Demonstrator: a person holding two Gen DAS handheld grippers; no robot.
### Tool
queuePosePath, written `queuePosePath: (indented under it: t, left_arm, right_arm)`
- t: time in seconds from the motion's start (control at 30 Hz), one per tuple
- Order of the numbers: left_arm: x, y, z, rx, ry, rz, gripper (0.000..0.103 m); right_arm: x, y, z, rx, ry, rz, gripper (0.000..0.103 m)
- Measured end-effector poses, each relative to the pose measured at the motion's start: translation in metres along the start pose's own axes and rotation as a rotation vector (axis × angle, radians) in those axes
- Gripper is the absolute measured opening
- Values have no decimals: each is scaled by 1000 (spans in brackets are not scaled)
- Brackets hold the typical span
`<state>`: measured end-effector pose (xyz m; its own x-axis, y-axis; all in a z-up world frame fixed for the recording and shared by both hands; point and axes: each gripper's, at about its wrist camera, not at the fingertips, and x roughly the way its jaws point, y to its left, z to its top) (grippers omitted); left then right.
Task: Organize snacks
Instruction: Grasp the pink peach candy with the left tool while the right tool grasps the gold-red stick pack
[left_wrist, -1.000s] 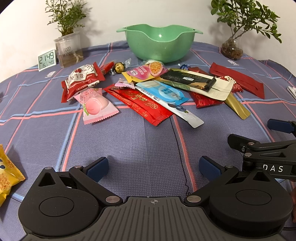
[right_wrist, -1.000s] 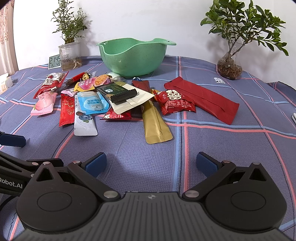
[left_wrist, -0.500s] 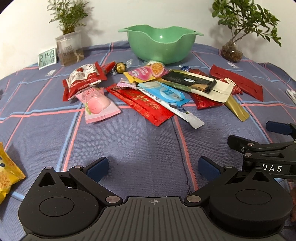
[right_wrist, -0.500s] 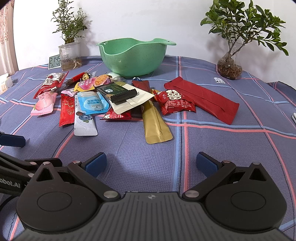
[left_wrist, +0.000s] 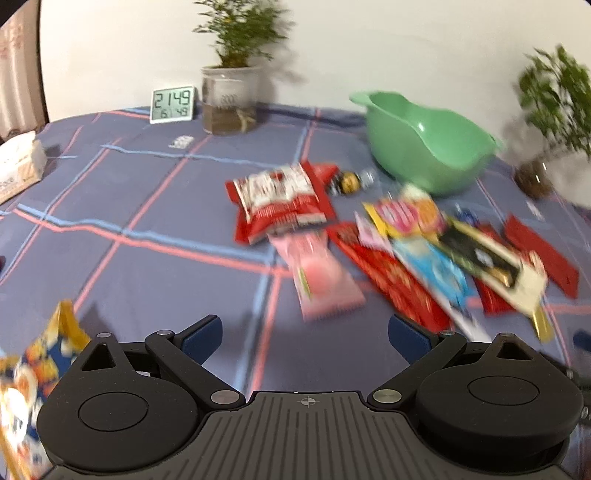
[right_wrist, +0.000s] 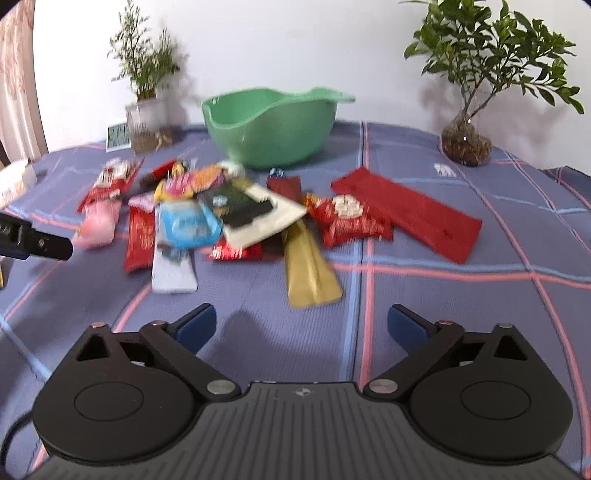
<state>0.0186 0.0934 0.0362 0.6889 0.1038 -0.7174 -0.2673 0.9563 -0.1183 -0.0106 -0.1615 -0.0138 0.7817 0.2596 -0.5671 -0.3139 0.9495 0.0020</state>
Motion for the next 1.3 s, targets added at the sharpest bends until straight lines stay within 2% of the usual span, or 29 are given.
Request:
queuePosePath:
  t: [0.1, 0.23, 0.3, 0.33, 0.37, 0.4, 0.57, 0.7, 0.87, 0.97, 1.03, 1.1, 1.27, 1.3]
  left_arm:
    - [16, 1, 18, -17, 7, 15, 103]
    - [37, -3, 30, -18, 10, 34, 103]
    - [48, -5, 33, -14, 20, 55, 103]
    - [53, -5, 33, -12, 29, 62, 103]
    - [58, -4, 32, -12, 39, 64, 103]
    - [61, -2, 30, -16, 52, 57, 103]
    - [50, -2, 15, 48, 10, 93, 103]
    - [30, 4, -4, 75, 3, 34, 103]
    - [0, 4, -36, 138, 3, -20, 103]
    - [-7, 3, -41, 147, 15, -37, 103]
    - [-8, 4, -40, 138, 20, -43, 103]
    - [-6, 5, -38, 127, 26, -40, 103]
    - [-2, 5, -37, 124, 26, -30, 103]
    - [-2, 5, -38, 128, 23, -28, 103]
  right_arm:
    - [10, -2, 11, -24, 10, 7, 83]
    - [28, -4, 22, -17, 23, 28, 77]
    - [36, -6, 26, -3, 32, 42, 60]
    - [37, -7, 26, -2, 30, 44, 56]
    - [37, -7, 26, -4, 26, 44, 43]
    - [36, -7, 25, -6, 22, 44, 38]
    - [16, -12, 11, -10, 18, 71, 38]
    - [-12, -19, -7, 25, 33, 109, 38]
    - [-41, -14, -25, -11, 64, 133, 39]
    - [-40, -9, -22, -44, 73, 132, 42]
    - [-34, -7, -16, -38, 73, 118, 49]
    - [-26, -6, -9, -22, 69, 119, 61]
    - [-6, -1, 1, -3, 61, 90, 63]
    - [-3, -1, 1, 3, 63, 86, 58]
